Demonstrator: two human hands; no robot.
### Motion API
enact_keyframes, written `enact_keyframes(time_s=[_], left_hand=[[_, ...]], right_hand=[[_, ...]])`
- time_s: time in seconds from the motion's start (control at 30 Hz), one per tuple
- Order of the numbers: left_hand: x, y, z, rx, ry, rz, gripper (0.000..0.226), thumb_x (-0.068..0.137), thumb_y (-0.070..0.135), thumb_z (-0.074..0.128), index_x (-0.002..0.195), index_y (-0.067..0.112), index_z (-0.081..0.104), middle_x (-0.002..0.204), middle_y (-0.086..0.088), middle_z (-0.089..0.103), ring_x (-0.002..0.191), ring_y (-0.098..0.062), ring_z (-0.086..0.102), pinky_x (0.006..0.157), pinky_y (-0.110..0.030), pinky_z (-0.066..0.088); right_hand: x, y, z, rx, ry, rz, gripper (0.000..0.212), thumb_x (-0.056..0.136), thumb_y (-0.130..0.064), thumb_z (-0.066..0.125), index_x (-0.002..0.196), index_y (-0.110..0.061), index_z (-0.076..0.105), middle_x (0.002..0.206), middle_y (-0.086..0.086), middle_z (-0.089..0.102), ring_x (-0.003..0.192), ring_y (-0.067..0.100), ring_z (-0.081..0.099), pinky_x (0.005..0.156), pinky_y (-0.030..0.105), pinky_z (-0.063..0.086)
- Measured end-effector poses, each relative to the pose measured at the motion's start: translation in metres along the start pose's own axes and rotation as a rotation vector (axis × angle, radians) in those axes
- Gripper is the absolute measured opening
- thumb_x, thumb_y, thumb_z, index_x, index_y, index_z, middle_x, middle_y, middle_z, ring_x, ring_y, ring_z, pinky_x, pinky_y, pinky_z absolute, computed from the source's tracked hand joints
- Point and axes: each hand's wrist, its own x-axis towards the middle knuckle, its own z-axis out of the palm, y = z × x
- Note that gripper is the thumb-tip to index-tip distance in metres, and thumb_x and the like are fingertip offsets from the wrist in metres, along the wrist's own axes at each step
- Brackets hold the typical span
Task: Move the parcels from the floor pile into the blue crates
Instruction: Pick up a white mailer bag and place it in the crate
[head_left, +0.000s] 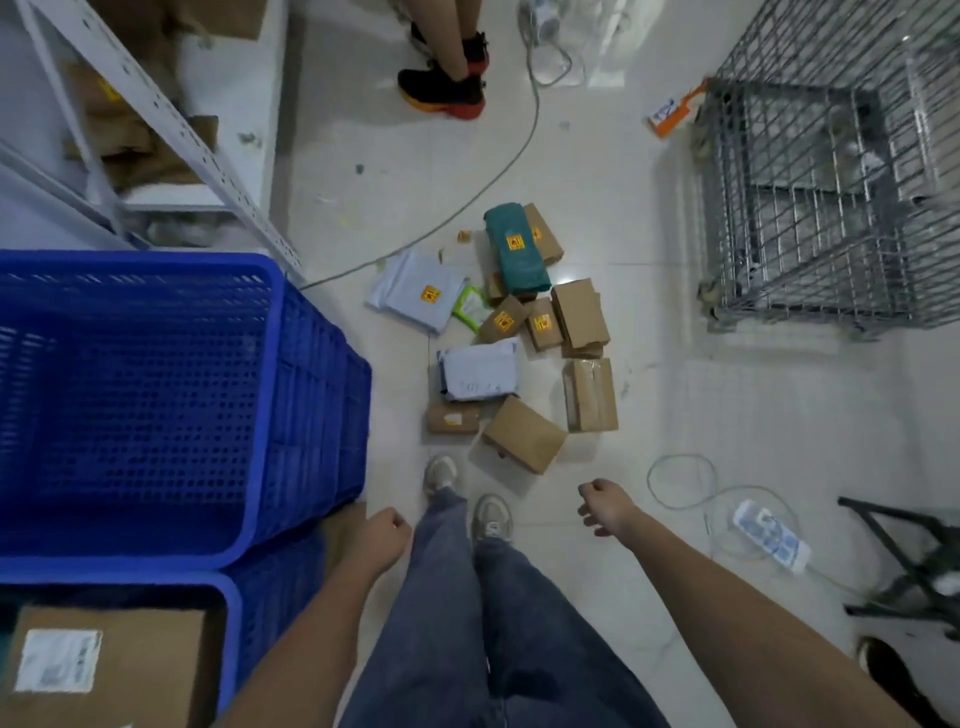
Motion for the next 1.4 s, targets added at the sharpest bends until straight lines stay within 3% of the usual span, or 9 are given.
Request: enact_keyframes(time_s=[0.1,0.2,0.33,0.47,0.6,0.8,1.0,1.2,1.4], left_hand=[[0.03,-0.002,-0.012,0.064,-0.016,-0.032,0.021,0.089,0.013,0.043,0.079,0.004,0.058,0.084,-0.012,0.06,0.083,-0.03,0.059,0.08,-0.038,0.05],[0.064,0.006,-0.025,0.108,-0.104,-0.084,0.009,0.091,0.022,0.044,0.089,0.017,0.051,0.085,-0.002,0.055,0.092,-0.022,0.055,0.091,-0.034,0.047],[0.124,0.024,-0.038,0.058,-0.144,-0.107,0.02,0.088,0.025,0.038,0.076,0.014,0.049,0.09,-0.011,0.06,0.082,-0.022,0.057,0.078,-0.033,0.05],[0.194,0.058,-0.049,0.003,-0.146,-0.06,0.018,0.095,0.023,0.036,0.09,0.012,0.051,0.094,-0.009,0.059,0.079,-0.02,0.052,0.07,-0.028,0.043],[0.282,0.076,-0.036,0.023,-0.148,0.006,0.034,0.098,0.027,0.036,0.128,0.014,0.046,0.125,-0.01,0.056,0.103,-0.022,0.055,0.082,-0.027,0.043],[0.41,0.089,0.004,0.075,-0.102,0.02,0.048,0.099,0.033,0.034,0.138,0.006,0.033,0.14,-0.016,0.045,0.122,-0.028,0.049,0.096,-0.032,0.04],[0.523,0.09,0.061,-0.297,-0.101,-0.045,0.033,0.091,0.023,0.051,0.12,0.006,0.051,0.125,-0.014,0.057,0.099,-0.025,0.056,0.08,-0.028,0.042],[0.587,0.071,0.089,-0.69,-0.059,-0.177,0.066,0.089,0.017,0.055,0.147,0.009,0.024,0.147,-0.014,0.04,0.128,-0.031,0.045,0.106,-0.043,0.04],[0.595,0.075,0.101,-0.856,-0.176,-0.171,0.045,0.091,0.018,0.052,0.135,0.012,0.044,0.133,-0.011,0.056,0.112,-0.027,0.057,0.098,-0.04,0.047]], right_hand=[[0.015,-0.021,0.003,-0.005,-0.003,-0.011,0.039,0.099,-0.018,0.034,0.123,0.009,0.045,0.097,0.023,0.057,0.081,0.025,0.043,0.072,0.038,0.045],[0.031,-0.047,0.001,0.017,0.016,-0.025,0.026,0.097,-0.02,0.036,0.101,0.001,0.051,0.094,0.017,0.055,0.079,0.025,0.048,0.069,0.032,0.039],[0.074,-0.081,0.0,0.01,0.056,-0.039,0.021,0.095,-0.021,0.039,0.091,-0.004,0.051,0.099,0.021,0.061,0.08,0.026,0.053,0.072,0.033,0.04],[0.139,-0.112,0.006,-0.051,0.118,-0.109,0.027,0.096,-0.02,0.04,0.102,0.001,0.057,0.103,0.019,0.062,0.087,0.025,0.055,0.076,0.033,0.04],[0.227,-0.129,0.024,-0.114,0.127,-0.172,0.017,0.095,-0.019,0.044,0.099,-0.008,0.057,0.103,0.012,0.058,0.092,0.023,0.054,0.084,0.033,0.043],[0.363,-0.151,0.042,-0.164,0.122,-0.151,0.038,0.097,-0.025,0.04,0.129,-0.007,0.05,0.131,0.014,0.053,0.12,0.029,0.05,0.091,0.029,0.036],[0.48,-0.153,0.069,-0.125,0.136,-0.122,0.053,0.097,-0.032,0.04,0.144,-0.011,0.032,0.148,0.013,0.038,0.133,0.03,0.039,0.103,0.034,0.034],[0.548,-0.14,0.095,0.061,0.096,-0.095,0.06,0.096,-0.031,0.041,0.149,-0.01,0.021,0.153,0.009,0.029,0.137,0.029,0.032,0.11,0.04,0.03],[0.563,-0.146,0.112,0.399,0.031,-0.063,0.048,0.097,-0.041,0.034,0.141,-0.022,0.032,0.122,-0.005,0.04,0.114,0.02,0.04,0.093,0.033,0.036]])
